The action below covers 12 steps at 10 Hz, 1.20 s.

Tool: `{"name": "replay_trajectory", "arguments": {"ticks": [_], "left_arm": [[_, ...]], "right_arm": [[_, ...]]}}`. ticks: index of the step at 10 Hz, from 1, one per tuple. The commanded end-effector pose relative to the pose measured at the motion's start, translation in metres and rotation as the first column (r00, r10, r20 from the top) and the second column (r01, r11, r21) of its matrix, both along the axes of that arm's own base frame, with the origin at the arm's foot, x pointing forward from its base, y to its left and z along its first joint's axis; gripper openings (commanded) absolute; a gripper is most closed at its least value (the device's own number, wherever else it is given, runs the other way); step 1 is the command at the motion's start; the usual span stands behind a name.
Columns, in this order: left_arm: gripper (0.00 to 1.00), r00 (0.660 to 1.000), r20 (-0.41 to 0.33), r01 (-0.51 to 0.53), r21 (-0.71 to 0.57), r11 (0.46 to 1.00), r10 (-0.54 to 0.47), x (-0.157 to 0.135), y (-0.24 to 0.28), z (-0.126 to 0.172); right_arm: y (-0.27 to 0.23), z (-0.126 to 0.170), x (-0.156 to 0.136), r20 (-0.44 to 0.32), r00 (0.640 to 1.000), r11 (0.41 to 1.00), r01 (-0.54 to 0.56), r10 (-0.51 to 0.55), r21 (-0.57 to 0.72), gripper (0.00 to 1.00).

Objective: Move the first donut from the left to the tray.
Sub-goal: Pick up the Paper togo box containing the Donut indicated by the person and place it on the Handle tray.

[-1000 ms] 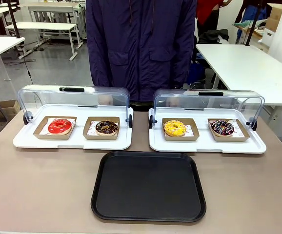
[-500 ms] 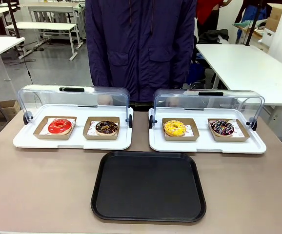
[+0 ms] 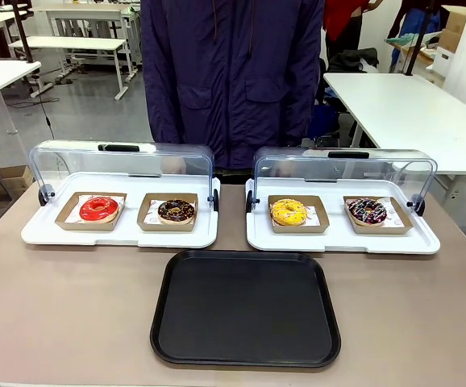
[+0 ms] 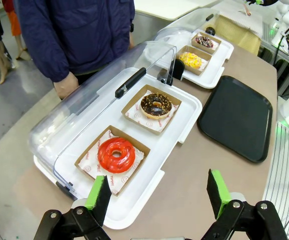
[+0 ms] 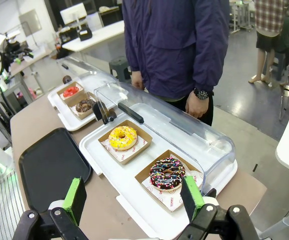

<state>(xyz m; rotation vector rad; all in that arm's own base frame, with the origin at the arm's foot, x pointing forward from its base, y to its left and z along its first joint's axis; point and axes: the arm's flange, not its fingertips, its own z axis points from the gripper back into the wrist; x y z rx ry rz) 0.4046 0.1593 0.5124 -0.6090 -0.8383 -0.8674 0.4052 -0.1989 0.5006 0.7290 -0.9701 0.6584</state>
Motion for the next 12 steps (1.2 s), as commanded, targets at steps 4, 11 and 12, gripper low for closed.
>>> {"name": "replay_trajectory", "arguments": {"ticks": [4, 11, 12], "left_arm": [[1.00, 1.000, 0.008, 0.011, -0.005, 1.000, -0.011, -0.0005, 0.0000, 0.0007], [1.00, 1.000, 0.008, 0.011, -0.005, 1.000, -0.011, -0.0005, 0.0000, 0.0007], [1.00, 1.000, 0.008, 0.011, -0.005, 1.000, -0.011, -0.0005, 0.0000, 0.0007]], "right_arm": [[0.0026, 0.0000, -0.0009, 0.019, 1.000, 1.000, -0.001, 0.001, 0.009, 1.00], [0.0026, 0.0000, -0.0009, 0.019, 1.000, 1.000, -0.001, 0.001, 0.009, 1.00], [0.0026, 0.0000, -0.0009, 0.019, 1.000, 1.000, -0.001, 0.001, 0.009, 1.00]]}}
